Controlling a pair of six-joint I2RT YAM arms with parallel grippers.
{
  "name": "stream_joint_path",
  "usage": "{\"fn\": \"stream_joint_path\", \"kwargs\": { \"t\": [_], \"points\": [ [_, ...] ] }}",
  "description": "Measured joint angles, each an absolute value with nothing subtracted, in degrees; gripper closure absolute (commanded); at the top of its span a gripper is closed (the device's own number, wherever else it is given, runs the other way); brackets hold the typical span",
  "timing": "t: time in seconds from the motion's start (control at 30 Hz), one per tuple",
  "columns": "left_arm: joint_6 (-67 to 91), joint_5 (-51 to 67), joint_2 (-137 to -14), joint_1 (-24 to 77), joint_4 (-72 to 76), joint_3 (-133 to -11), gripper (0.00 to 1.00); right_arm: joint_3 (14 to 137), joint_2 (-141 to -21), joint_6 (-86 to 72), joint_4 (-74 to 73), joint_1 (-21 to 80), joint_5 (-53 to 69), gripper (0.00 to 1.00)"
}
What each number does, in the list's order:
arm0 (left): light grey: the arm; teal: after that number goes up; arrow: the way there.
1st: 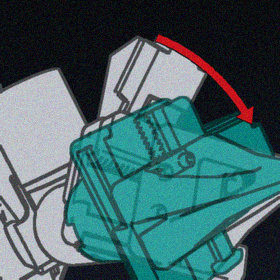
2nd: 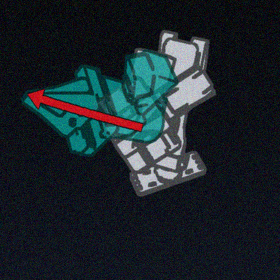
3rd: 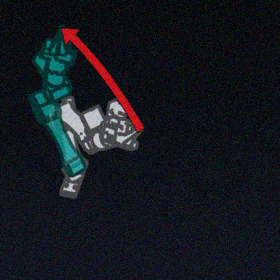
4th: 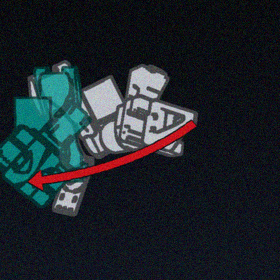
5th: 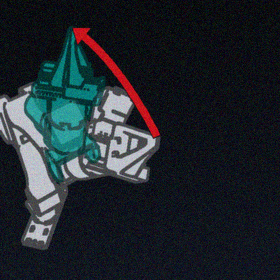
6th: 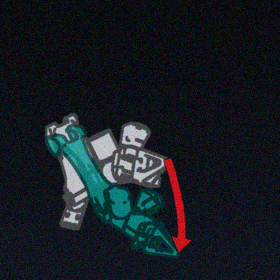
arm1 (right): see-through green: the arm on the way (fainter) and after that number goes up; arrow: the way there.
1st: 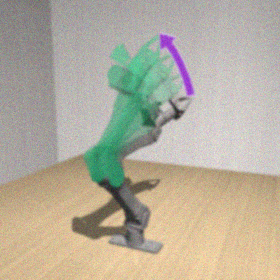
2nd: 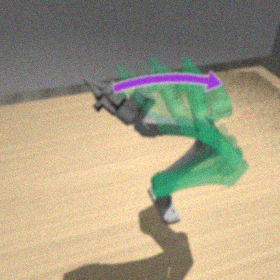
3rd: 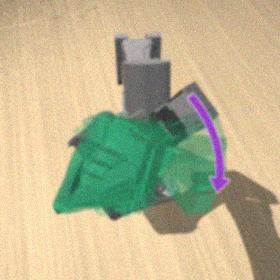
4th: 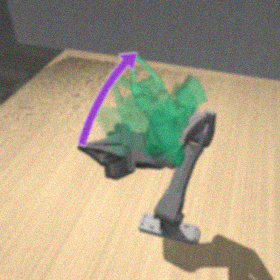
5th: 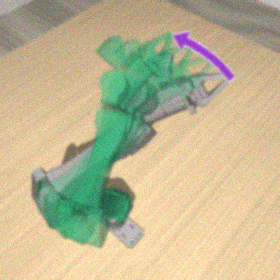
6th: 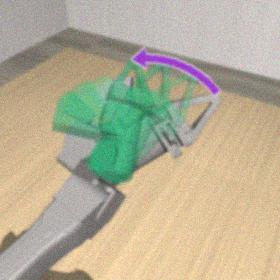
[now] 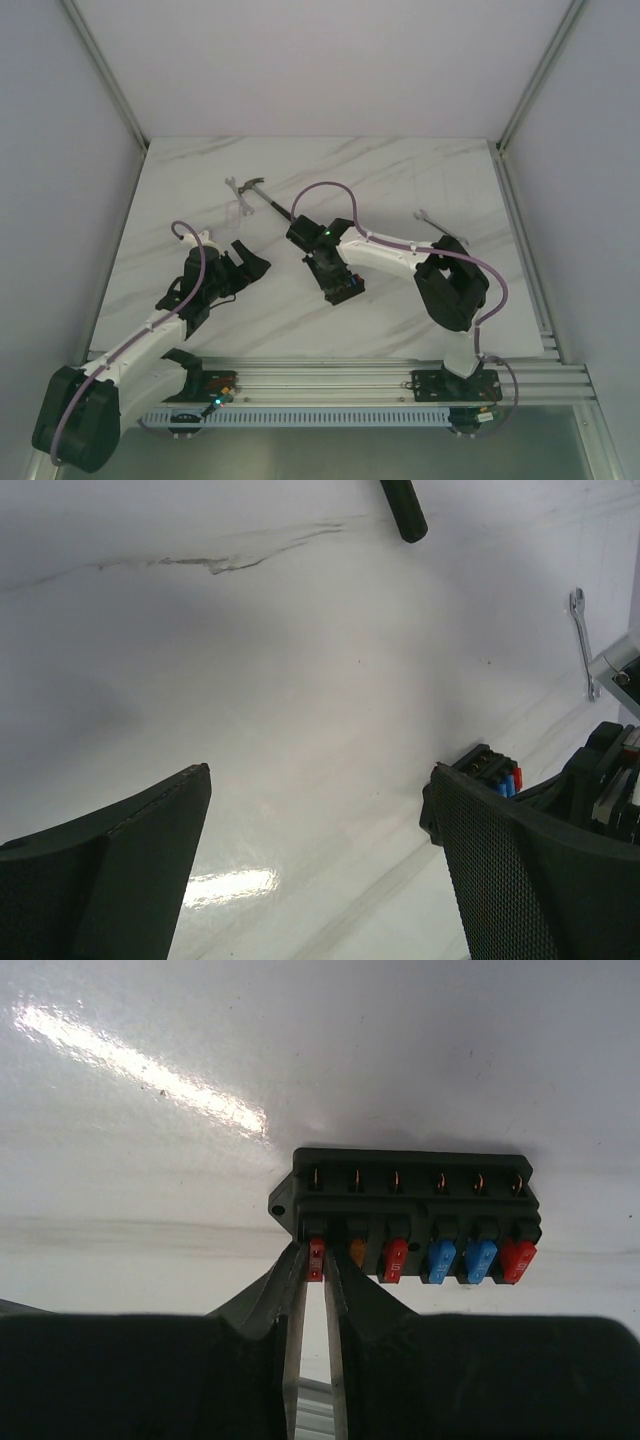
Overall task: Snap on the fuse box
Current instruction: Install the fuse at the fuse box base.
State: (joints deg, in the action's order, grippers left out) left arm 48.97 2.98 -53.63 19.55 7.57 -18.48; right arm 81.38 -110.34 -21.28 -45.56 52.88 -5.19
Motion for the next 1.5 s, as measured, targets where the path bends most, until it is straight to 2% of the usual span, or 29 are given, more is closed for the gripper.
{"fn": "stream_joint_path", "kwargs": {
  "t": [0.23,0.57,1.1,1.33,1.5],
  "points": [
    [49.0,3.0,-53.6,19.6,7.5,-18.5,0.00,81.4,-110.2,-22.1,-44.4,52.9,-5.4,0.78],
    [49.0,3.0,-53.5,19.6,7.4,-18.5,0.00,82.1,-110.2,-23.6,-43.9,52.8,-5.9,0.70],
    [49.0,3.0,-53.7,19.6,7.2,-18.5,0.00,83.3,-109.9,-25.6,-46.3,52.8,-7.3,0.81],
    [49.0,3.0,-54.0,19.6,7.2,-18.5,0.00,83.3,-109.9,-26.0,-47.3,52.8,-7.2,0.88],
    [49.0,3.0,-54.0,19.6,7.2,-18.5,0.00,83.3,-110.0,-26.2,-47.3,52.8,-6.7,0.97]
  ]
}}
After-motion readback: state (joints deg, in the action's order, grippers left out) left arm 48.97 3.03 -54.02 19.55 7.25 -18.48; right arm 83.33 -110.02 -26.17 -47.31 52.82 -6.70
